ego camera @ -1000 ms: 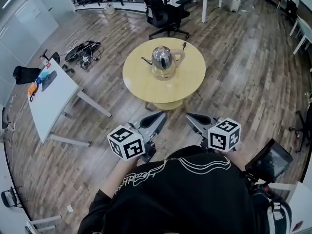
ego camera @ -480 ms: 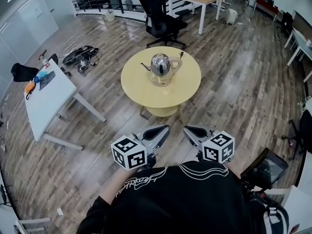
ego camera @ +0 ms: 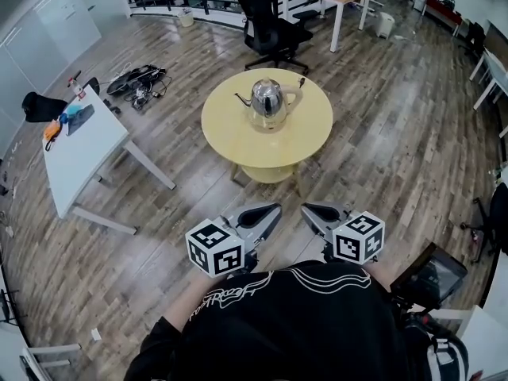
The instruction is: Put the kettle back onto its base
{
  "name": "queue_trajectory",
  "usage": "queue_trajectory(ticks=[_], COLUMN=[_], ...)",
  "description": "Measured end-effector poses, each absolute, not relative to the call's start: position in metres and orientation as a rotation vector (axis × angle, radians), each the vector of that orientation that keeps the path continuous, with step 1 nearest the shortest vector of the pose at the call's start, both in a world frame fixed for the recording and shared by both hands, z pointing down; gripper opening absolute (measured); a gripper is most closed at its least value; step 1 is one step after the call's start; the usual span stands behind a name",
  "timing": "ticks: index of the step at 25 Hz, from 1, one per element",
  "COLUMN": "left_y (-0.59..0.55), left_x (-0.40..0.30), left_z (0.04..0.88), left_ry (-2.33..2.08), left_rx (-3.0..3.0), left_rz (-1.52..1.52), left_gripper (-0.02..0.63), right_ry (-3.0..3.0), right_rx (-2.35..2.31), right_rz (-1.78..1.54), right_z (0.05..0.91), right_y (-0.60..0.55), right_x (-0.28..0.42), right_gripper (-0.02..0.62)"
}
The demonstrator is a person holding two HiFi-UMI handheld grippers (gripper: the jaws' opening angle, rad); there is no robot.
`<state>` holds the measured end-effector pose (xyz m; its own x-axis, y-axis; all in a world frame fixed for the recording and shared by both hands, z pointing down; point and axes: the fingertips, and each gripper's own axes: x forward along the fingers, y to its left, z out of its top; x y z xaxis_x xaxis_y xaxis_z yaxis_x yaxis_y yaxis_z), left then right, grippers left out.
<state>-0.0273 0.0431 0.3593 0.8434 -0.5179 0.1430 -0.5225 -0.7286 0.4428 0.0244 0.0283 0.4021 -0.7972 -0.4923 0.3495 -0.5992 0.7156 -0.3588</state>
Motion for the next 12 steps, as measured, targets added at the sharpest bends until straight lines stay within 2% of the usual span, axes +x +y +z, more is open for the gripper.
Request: queue_trajectory(ticks=[12], left_y=[0.0453], left_x=[-0.0323], left_z=[0.3628], left_ry=[-0.775], left_rx=[2.522], left_rz=[-0.017], left_gripper=[0.005], right_ry=[-2.709], right_rx=[0.836], right_rz=[0.664], right_z=[0.3994], right_y=[0.0267], right_x=[0.0149], right_gripper=[0.006])
